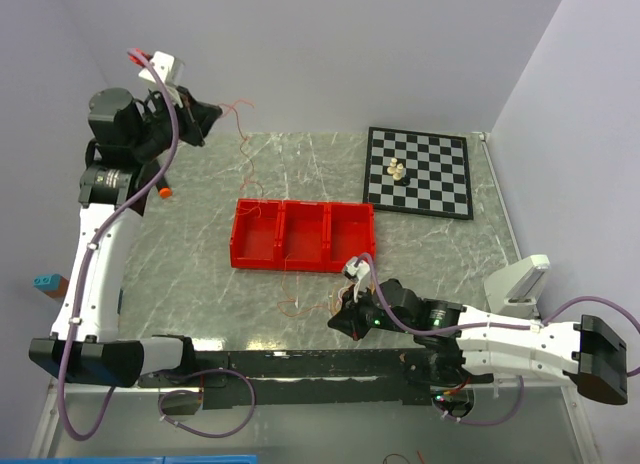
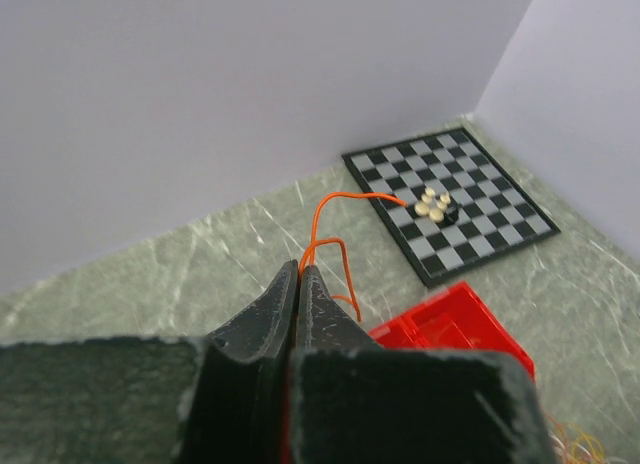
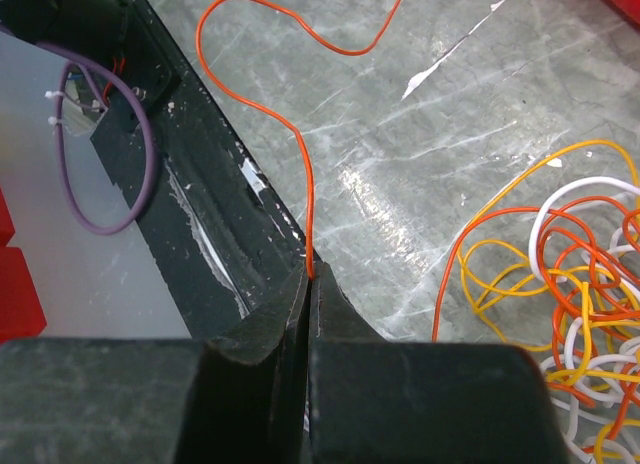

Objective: Untangle the cables

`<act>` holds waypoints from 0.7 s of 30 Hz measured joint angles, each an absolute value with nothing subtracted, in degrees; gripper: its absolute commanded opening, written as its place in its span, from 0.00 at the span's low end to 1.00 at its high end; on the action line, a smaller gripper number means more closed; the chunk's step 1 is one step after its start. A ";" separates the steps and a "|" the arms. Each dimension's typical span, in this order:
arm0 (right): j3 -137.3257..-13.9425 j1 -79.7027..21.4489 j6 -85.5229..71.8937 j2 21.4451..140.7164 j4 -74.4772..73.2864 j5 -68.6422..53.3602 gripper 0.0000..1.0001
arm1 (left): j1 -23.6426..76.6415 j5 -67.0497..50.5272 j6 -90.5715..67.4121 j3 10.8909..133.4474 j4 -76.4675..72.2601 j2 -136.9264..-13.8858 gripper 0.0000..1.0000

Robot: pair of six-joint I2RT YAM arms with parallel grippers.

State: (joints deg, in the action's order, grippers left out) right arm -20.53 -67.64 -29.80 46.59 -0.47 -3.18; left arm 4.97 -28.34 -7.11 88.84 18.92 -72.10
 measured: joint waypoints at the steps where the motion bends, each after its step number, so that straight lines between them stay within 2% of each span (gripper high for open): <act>1: -20.53 -67.64 -29.82 46.72 -0.47 -3.31 0.00 | 4.97 -27.94 -6.90 90.48 19.00 -72.53 0.01; 9: -20.56 -67.64 -29.91 47.13 -0.47 -3.73 0.00 | 5.26 -27.59 -6.76 93.43 17.52 -72.05 0.01; 21: -20.56 -67.64 -29.91 47.13 -0.84 -3.68 0.00 | 6.35 -25.96 -6.00 76.69 17.04 -71.72 0.01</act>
State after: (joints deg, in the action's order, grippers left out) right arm -20.56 -67.64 -29.91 47.13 -0.84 -3.68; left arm 6.35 -25.96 -6.00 76.69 17.04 -71.72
